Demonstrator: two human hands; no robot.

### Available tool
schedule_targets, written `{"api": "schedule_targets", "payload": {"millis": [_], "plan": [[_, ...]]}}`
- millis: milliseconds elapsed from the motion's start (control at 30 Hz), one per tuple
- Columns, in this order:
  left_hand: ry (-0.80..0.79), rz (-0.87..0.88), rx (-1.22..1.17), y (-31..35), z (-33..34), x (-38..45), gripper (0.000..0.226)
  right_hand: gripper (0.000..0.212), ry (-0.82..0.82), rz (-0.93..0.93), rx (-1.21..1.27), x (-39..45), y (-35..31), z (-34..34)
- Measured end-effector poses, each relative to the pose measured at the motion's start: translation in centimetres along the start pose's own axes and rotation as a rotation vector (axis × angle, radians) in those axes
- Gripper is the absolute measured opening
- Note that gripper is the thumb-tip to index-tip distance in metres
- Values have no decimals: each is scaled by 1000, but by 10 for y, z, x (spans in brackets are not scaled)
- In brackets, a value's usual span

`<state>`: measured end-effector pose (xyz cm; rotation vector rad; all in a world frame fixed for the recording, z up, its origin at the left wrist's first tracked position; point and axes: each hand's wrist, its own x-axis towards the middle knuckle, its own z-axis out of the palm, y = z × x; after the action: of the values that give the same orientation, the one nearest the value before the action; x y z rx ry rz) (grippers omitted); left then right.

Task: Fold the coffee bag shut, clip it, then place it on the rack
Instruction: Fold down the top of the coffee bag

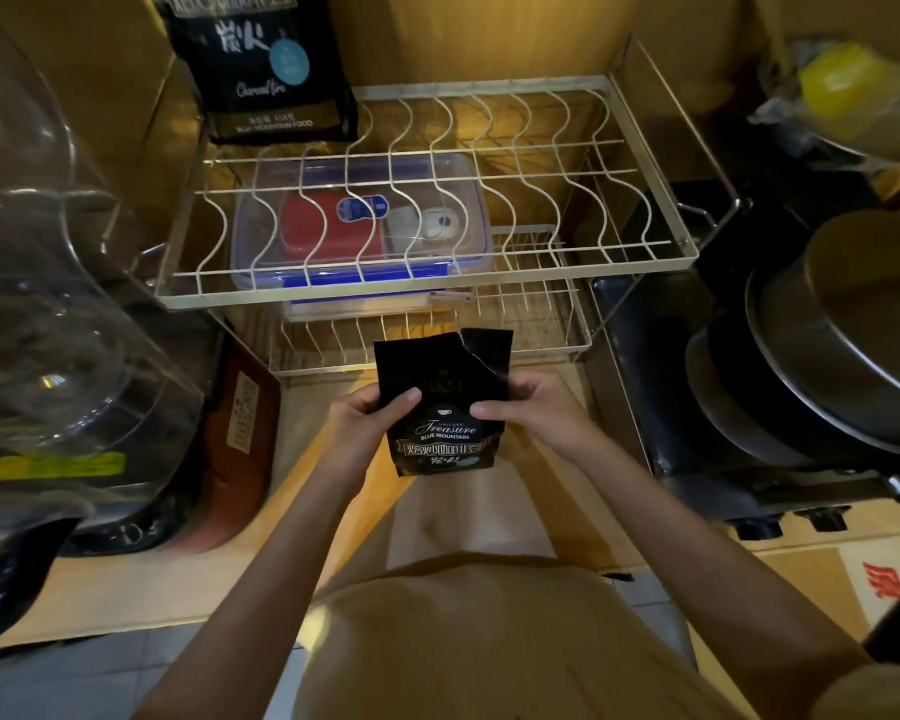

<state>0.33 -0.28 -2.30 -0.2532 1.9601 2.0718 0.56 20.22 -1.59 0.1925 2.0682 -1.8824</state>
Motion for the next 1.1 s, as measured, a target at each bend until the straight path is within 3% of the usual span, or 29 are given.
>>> {"api": "schedule_targets", "payload": {"millis": [100,433,567,633,767,933,1100], "plan": [[15,-13,5,-1,-1,0,10,16,58,5,30,-2,4,2],[59,40,-32,5,4,6,21,14,187,26,173,-7,-4,14],[99,34,-61,9,5,5,50,57,183,-38,257,-7,-10,15],[103,28,-109,10,6,3,55,64,195,-90,242,-8,-10,15],[81,67,-37,9,12,1,22,37,208,-131,177,-9,-10,15],[35,62,14,13,9,2,29,22,154,-85,98,-5,-7,6],[-22,124,399,11,-8,7,38,32,44,-35,19,-5,-5,-1]]}}
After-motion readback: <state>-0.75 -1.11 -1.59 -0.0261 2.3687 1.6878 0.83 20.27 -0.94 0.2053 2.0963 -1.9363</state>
